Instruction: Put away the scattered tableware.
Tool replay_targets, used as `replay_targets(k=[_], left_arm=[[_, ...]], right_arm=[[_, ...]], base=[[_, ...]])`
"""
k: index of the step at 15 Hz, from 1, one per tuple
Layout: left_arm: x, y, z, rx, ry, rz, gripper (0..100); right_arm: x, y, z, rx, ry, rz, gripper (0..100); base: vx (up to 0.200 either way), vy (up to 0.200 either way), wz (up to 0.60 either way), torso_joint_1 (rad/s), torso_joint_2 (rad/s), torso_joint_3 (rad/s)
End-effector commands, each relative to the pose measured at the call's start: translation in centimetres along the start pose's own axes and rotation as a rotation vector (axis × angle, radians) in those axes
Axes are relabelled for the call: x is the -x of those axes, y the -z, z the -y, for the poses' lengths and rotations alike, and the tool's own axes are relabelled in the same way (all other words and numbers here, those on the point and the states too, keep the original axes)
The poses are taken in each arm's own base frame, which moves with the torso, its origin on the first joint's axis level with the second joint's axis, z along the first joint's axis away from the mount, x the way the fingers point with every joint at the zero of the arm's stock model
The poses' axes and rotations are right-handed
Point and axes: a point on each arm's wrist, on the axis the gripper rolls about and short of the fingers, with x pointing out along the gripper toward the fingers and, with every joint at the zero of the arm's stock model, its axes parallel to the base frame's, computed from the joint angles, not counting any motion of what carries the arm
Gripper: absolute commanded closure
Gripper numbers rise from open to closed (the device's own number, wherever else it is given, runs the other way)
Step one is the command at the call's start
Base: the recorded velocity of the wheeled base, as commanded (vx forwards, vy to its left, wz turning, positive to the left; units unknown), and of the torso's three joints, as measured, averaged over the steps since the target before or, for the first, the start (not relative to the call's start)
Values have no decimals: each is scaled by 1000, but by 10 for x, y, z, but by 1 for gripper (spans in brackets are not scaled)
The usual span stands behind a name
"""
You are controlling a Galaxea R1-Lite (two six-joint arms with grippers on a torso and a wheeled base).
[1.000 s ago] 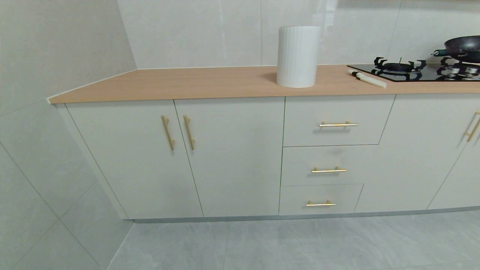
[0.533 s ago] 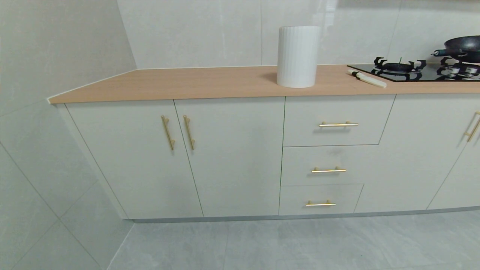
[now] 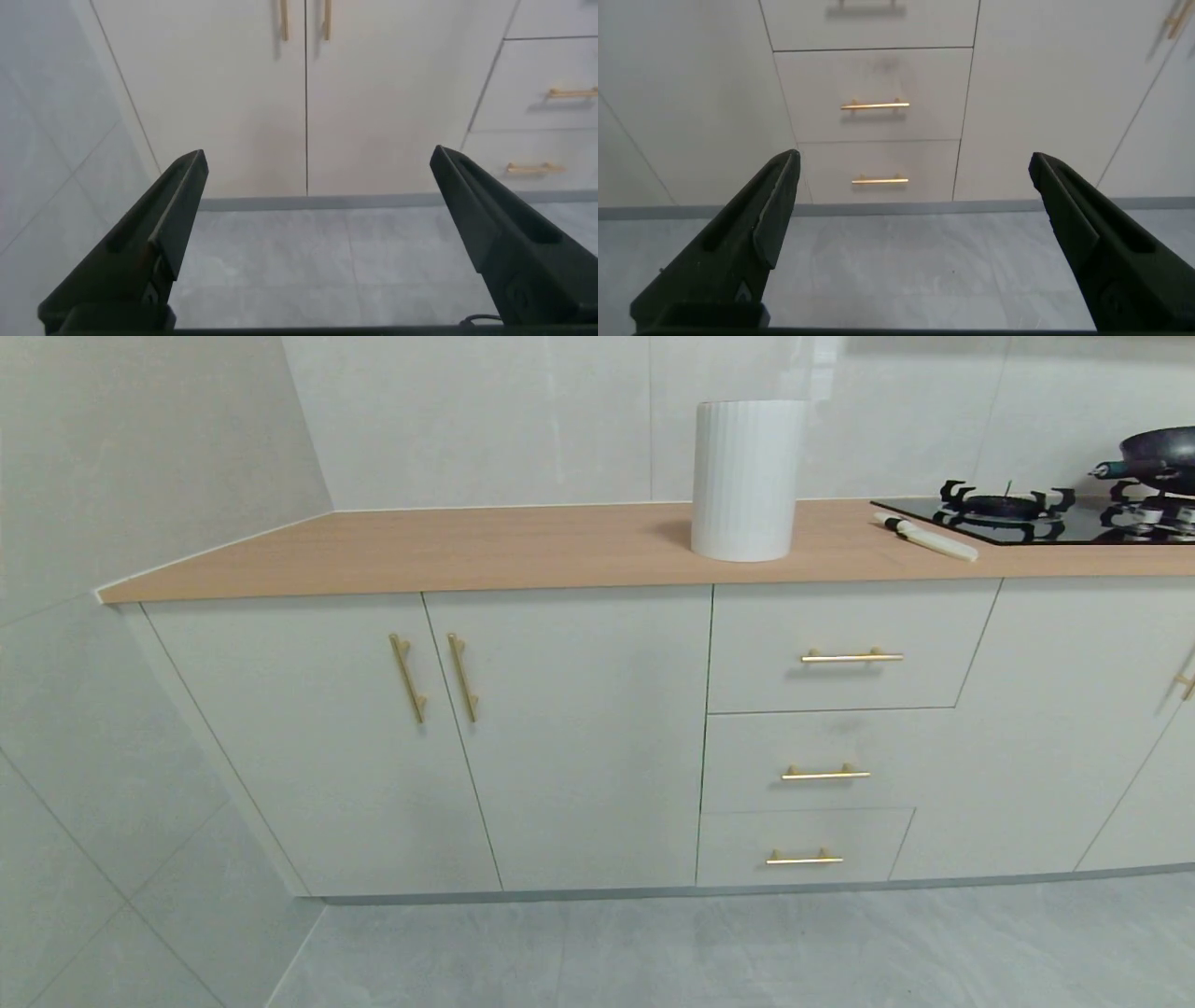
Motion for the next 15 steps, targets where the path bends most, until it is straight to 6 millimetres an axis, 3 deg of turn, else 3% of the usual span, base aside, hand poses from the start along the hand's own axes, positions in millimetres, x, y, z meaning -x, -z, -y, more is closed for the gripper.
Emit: replay_targets(k=[1, 15], left_arm=[[0, 0, 0, 0, 0, 0, 0], [0, 0, 0, 0, 0, 0, 0]], right_arm=[[0, 0, 0, 1, 0, -4, 0], [0, 0, 0, -1, 0, -2, 0]], base=[[200, 0, 0, 2, 2, 12], [200, 0, 0, 3, 1, 3]])
